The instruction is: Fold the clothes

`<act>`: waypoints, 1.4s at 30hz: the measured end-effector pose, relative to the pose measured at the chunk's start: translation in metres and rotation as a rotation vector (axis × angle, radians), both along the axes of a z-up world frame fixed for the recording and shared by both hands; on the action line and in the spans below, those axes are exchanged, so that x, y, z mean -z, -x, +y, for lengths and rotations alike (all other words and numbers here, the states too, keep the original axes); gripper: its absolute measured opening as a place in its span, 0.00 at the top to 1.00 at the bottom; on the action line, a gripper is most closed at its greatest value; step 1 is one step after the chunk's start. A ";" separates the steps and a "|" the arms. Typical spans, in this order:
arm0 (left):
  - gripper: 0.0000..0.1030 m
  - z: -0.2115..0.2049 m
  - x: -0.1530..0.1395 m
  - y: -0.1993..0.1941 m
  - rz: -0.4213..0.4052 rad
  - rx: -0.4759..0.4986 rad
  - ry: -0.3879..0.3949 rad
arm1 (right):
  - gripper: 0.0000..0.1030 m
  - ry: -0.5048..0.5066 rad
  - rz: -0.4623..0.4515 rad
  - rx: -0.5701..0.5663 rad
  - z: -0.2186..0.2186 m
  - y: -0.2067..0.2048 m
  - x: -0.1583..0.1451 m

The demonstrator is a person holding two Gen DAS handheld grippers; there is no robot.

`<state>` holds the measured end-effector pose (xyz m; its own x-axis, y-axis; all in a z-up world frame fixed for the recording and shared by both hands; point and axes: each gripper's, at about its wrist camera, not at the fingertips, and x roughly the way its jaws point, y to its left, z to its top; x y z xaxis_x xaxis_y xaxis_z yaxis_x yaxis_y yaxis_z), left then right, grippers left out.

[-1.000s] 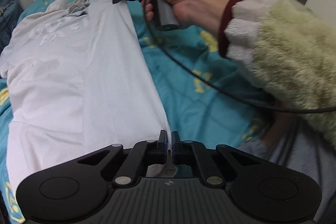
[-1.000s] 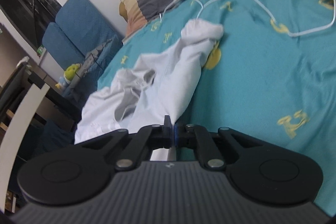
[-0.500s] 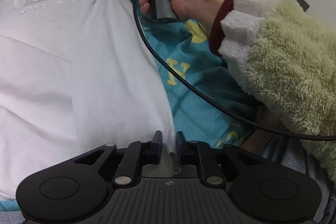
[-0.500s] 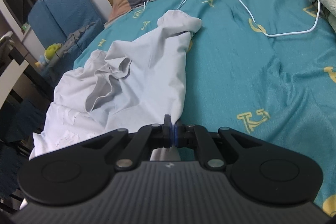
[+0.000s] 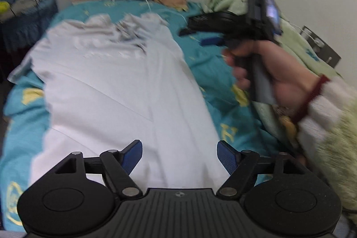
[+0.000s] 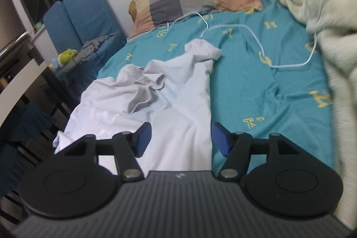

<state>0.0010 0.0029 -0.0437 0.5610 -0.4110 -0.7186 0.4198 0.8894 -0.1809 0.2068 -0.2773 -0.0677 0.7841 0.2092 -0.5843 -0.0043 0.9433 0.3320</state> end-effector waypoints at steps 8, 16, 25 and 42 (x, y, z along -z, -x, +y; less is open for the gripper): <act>0.18 0.012 -0.018 0.020 -0.071 -0.065 0.022 | 0.39 0.038 -0.122 -0.049 0.025 0.115 -0.050; 0.08 0.033 -0.022 0.020 -0.099 -0.132 0.061 | 0.39 0.076 -0.173 -0.042 0.054 0.172 -0.051; 0.00 0.056 -0.034 -0.013 -0.169 -0.198 -0.025 | 0.18 0.101 -0.172 -0.072 0.074 0.179 -0.041; 0.00 0.138 0.012 -0.200 -0.001 -0.534 0.186 | 0.18 0.056 -0.112 -0.063 0.073 0.159 -0.021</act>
